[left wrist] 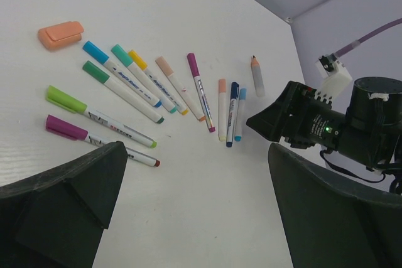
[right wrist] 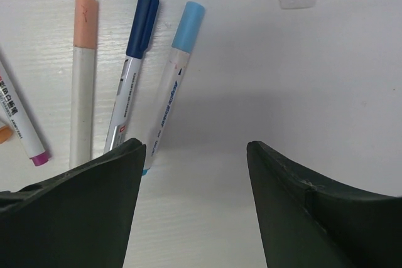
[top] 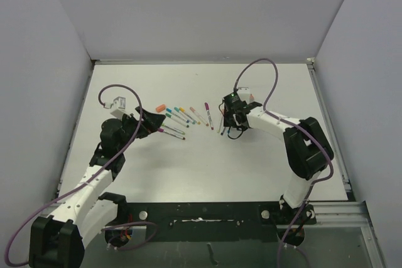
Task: Open the pen caps
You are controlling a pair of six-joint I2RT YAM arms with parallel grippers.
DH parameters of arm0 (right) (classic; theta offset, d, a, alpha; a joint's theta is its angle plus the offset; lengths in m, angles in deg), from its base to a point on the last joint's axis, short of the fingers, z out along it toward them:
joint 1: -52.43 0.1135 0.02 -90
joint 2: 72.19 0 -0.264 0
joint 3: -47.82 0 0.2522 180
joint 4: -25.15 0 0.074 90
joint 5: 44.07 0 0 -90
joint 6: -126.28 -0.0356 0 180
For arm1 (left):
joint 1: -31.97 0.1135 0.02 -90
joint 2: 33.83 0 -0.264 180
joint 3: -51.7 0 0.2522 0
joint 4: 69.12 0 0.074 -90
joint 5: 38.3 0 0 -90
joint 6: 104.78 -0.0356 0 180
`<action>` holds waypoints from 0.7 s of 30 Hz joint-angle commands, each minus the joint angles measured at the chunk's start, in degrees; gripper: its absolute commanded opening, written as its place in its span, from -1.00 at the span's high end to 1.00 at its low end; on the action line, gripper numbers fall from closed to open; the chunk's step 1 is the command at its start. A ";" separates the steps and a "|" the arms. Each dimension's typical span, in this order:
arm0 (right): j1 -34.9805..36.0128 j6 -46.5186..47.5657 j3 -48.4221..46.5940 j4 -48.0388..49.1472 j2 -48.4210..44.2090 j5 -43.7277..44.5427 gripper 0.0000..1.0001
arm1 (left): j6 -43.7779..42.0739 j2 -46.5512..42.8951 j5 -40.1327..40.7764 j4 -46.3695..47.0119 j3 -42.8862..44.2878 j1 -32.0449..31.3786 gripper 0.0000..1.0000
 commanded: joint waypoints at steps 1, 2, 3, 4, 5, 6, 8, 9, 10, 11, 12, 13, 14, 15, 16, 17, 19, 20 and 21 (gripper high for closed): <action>-1.33 -1.01 -1.65 3.50 1.53 -1.10 -0.33 | -0.41 0.01 -0.81 2.43 0.64 -0.07 -0.95; -1.45 -1.02 -1.65 3.87 1.82 -1.43 -0.33 | -0.41 0.01 -0.77 2.39 0.65 -0.02 -0.95; -1.65 -0.94 -1.65 4.22 2.07 -1.76 -0.33 | -0.41 0.01 -0.68 2.35 0.61 -0.04 -0.95; -1.75 -0.92 -1.65 4.67 2.26 -2.03 -0.32 | -0.44 -0.11 -0.67 2.41 0.60 -0.09 -0.95; -1.90 -0.84 -1.65 4.97 2.48 -2.25 -0.32 | -0.49 -0.08 -0.60 2.35 0.65 -0.02 -0.95; -2.04 -0.79 -1.65 5.39 2.62 -2.41 -0.32 | -0.50 -0.15 -0.60 2.27 0.68 -0.07 -0.95; -2.10 -0.66 -1.61 6.02 2.73 -2.83 -0.32 | -0.65 -0.29 -0.43 2.15 0.69 -0.03 -0.95; -2.18 -0.61 -1.65 6.27 2.95 -3.09 -0.32 | -0.67 -0.46 -0.36 1.94 0.75 -0.04 -0.95; -2.24 -0.51 -1.72 6.50 3.13 -3.35 -0.32 | -0.67 -0.50 -0.23 1.83 0.70 -0.06 -0.95; -2.29 -0.48 -1.93 6.55 3.40 -3.49 -0.32 | -0.75 -0.55 -0.21 1.82 0.69 -0.07 -0.96; -2.32 -0.41 -2.14 6.50 3.66 -3.64 -0.32 | -0.76 -0.60 -0.14 1.74 0.69 -0.04 -0.95; -2.29 -0.39 -2.32 6.55 3.98 -3.76 -0.32 | -0.84 -0.61 -0.14 1.73 0.69 -0.01 -0.95; -2.37 -0.39 -2.49 6.51 4.32 -3.89 -0.32 | -0.73 -0.60 -0.17 1.73 0.67 -0.04 -0.95; -2.42 -0.39 -2.67 6.45 4.57 -4.07 -0.32 | -0.82 -0.60 -0.11 1.73 0.69 -0.05 -0.95; -2.46 -0.46 -2.82 6.40 4.87 -4.24 -0.31 | -0.85 -0.61 -0.19 1.66 0.69 -0.03 -0.95; -2.43 -0.54 -2.95 6.24 5.20 -4.38 -0.31 | -0.85 -0.70 -0.10 1.64 0.75 -0.04 -0.95; -2.40 -0.69 -3.06 6.14 5.53 -4.65 -0.31 | -0.85 -0.75 -0.05 1.58 0.78 -0.01 -0.95; -2.42 -0.66 -3.06 6.20 5.68 -4.77 -0.31 | -0.89 -0.77 0.03 1.51 0.77 -0.01 -0.95; -2.38 -0.66 -2.98 6.20 5.81 -4.84 -0.31 | -0.89 -0.78 0.03 1.48 0.78 -0.01 -0.95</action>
